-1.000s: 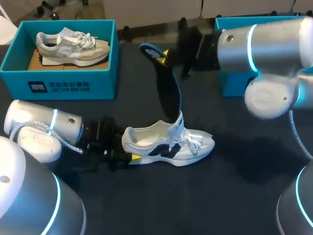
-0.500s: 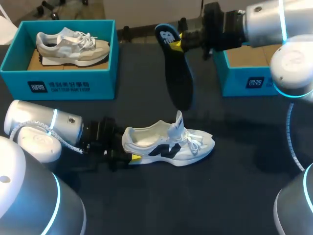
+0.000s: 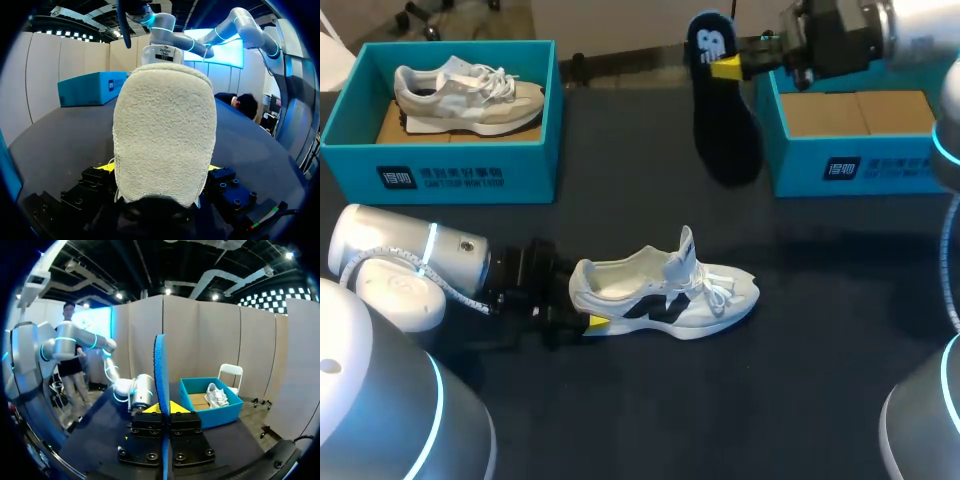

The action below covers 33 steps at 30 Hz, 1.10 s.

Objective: Take the shoe out of the shoebox, open the shoe tongue, remove and reinsert the insole, then place the shoe into the shoebox

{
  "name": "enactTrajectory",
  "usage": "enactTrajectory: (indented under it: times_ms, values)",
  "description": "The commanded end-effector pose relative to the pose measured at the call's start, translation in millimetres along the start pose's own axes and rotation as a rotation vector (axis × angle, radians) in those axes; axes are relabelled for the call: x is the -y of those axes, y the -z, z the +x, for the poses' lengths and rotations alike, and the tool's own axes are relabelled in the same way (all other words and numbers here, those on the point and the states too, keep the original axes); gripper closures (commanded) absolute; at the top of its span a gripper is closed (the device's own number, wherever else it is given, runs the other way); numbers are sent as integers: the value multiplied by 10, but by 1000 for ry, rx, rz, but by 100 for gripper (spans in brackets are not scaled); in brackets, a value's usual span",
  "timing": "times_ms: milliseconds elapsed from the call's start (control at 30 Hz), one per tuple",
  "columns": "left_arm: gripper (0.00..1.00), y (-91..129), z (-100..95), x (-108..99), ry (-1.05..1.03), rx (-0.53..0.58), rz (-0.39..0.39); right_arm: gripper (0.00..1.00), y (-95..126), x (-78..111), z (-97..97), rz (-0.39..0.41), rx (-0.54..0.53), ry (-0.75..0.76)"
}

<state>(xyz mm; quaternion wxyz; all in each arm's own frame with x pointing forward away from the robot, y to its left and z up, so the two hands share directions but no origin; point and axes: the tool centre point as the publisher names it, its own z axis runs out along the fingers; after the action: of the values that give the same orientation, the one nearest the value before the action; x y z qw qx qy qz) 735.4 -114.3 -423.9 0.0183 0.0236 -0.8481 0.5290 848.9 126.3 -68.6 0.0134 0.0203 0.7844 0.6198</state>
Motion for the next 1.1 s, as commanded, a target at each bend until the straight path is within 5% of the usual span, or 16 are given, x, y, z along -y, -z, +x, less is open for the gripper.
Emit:
enactTrajectory:
  times_ms: [33,733,1100]
  values:
    - [100,-18,-31,-47,0,0,-2,100,167,-36,81,-38,-12,-14]
    - [100,-18,-31,-47,0,0,-2,100,233,-74,98,-76,-31,-68]
    - [100,-18,-31,-47,0,0,-2,100,402,-400,223,-48,-98,-278]
